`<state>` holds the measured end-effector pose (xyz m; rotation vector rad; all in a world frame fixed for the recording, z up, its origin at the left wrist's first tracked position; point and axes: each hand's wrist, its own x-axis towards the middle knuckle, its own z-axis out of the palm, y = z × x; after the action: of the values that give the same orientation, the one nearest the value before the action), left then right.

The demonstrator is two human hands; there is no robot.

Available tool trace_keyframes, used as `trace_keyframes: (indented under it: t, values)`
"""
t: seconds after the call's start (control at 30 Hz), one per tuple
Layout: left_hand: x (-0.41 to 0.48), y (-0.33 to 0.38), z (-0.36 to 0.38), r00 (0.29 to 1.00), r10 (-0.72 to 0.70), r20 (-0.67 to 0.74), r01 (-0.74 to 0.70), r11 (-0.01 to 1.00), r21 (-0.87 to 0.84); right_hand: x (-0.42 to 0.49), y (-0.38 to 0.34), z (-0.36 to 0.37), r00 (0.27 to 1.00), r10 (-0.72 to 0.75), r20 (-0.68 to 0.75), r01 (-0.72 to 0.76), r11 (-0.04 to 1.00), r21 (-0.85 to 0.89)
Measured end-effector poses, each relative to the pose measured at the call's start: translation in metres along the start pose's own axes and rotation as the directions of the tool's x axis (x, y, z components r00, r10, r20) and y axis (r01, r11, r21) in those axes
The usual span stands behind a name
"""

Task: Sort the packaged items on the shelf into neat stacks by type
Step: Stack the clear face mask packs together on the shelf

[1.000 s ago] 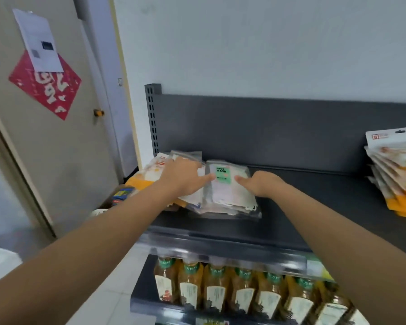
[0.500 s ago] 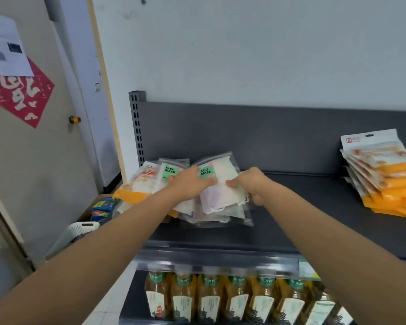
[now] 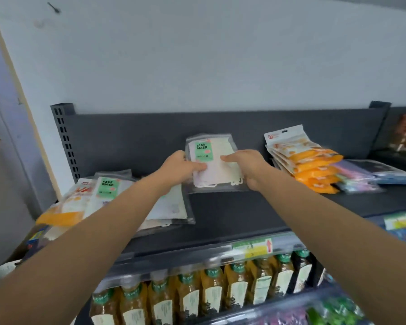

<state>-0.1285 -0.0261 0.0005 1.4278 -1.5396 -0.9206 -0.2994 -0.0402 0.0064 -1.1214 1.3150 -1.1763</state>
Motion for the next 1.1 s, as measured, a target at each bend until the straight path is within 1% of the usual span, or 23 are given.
trace_keyframes:
  t: [0.1, 0.17, 0.3, 0.37, 0.43, 0.57, 0.7, 0.83, 1.0, 1.1]
  values:
    - [-0.001, 0.029, 0.036, 0.999, 0.034, 0.024, -0.035, 0.999, 0.027, -0.004, -0.008, -0.046, 0.999, -0.021, -0.046, 0.021, 1.000, -0.010]
    - [-0.003, 0.048, 0.065, 0.996, 0.077, 0.043, -0.078, 0.997, 0.021, -0.003, -0.011, -0.080, 0.995, -0.068, -0.076, 0.068, 0.998, -0.004]
    - [-0.002, 0.083, 0.135, 0.995, 0.101, 0.016, -0.100, 0.994, -0.030, -0.003, -0.014, -0.161, 0.988, -0.141, -0.069, 0.137, 0.988, -0.065]
    - [0.000, 0.097, 0.174, 0.995, 0.100, -0.008, -0.100, 0.994, -0.035, -0.001, -0.013, -0.204, 0.987, -0.149, -0.053, 0.144, 0.986, -0.083]
    - [0.003, 0.110, 0.209, 0.994, 0.100, -0.038, -0.102, 0.994, -0.040, 0.005, -0.012, -0.242, 0.989, -0.146, -0.007, 0.144, 0.982, -0.120]
    - [0.010, 0.128, 0.257, 0.994, 0.071, -0.085, -0.077, 0.995, -0.069, 0.014, -0.011, -0.295, 0.989, -0.133, 0.060, 0.141, 0.977, -0.160]
    - [0.013, 0.144, 0.278, 0.992, 0.081, -0.096, -0.087, 0.995, -0.054, 0.018, -0.016, -0.322, 0.992, -0.097, 0.086, 0.109, 0.984, -0.140]
    - [0.013, 0.148, 0.281, 0.990, 0.090, -0.106, -0.091, 0.996, -0.005, 0.021, -0.012, -0.330, 0.989, -0.095, 0.116, 0.109, 0.987, -0.116]
    - [0.018, 0.143, 0.268, 0.991, 0.053, -0.126, -0.047, 0.998, 0.045, 0.027, -0.008, -0.320, 0.985, -0.058, 0.161, 0.079, 0.989, -0.125]
    - [0.020, 0.134, 0.254, 0.987, 0.030, -0.155, -0.021, 0.998, 0.059, 0.030, -0.010, -0.304, 0.979, -0.060, 0.197, 0.094, 0.982, -0.166]
